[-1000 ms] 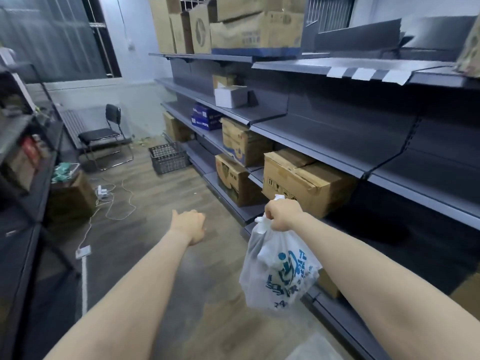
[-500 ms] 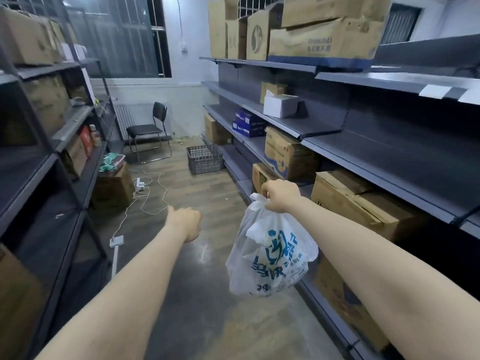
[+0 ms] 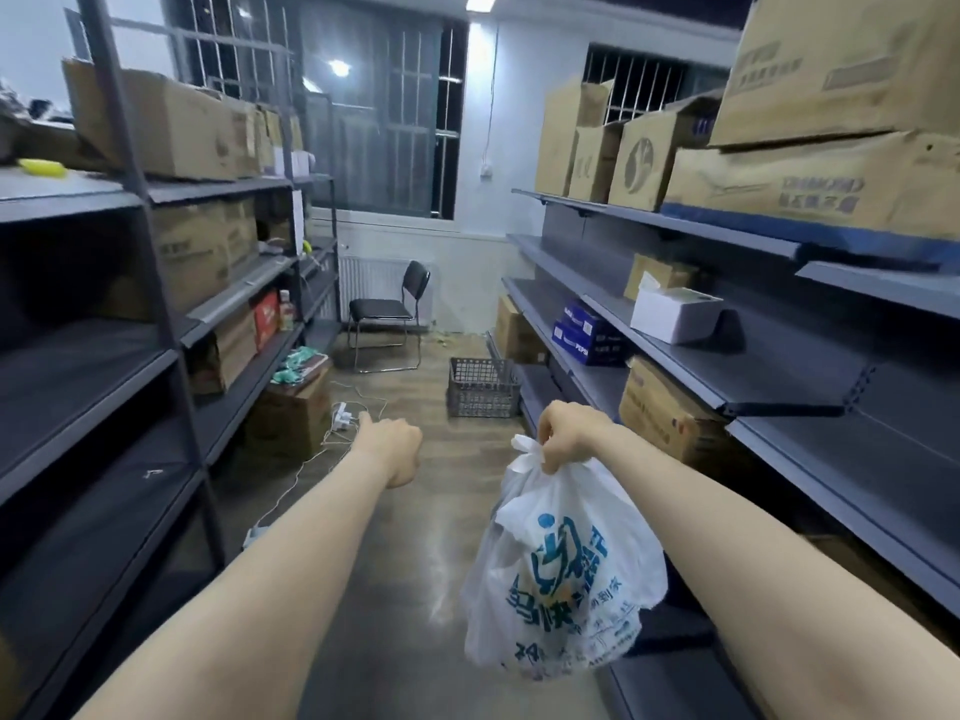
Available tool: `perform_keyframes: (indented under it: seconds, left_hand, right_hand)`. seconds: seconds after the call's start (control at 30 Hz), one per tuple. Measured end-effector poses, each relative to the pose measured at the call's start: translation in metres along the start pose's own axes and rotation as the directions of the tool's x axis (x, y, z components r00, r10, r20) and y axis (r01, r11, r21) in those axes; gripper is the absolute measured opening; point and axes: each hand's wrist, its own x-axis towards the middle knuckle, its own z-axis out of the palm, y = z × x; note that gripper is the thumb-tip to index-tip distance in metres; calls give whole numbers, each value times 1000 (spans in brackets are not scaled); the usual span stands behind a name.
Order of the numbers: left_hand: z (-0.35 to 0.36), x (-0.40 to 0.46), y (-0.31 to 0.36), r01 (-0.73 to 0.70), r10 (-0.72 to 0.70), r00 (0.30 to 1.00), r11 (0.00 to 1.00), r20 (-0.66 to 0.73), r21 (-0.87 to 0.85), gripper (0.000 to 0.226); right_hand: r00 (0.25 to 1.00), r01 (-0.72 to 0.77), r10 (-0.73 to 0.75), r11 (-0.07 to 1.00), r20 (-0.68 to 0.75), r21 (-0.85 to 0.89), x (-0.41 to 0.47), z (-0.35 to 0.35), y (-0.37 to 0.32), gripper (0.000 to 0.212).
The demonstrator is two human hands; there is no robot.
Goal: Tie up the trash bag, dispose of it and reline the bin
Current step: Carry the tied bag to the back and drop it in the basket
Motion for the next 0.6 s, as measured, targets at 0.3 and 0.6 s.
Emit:
perform_keyframes:
  seconds: [0.3, 0.6]
  left_hand:
    - [-1, 118, -6, 17, -17, 1000, 999, 12, 36, 31]
    - [13, 288, -32, 16, -16, 1000, 1000, -2, 12, 31]
  right_hand:
    - [981, -33, 46, 997, -187, 71, 127, -17, 35, 11]
    - [988, -111, 108, 994, -113, -18, 281, -54, 59, 27]
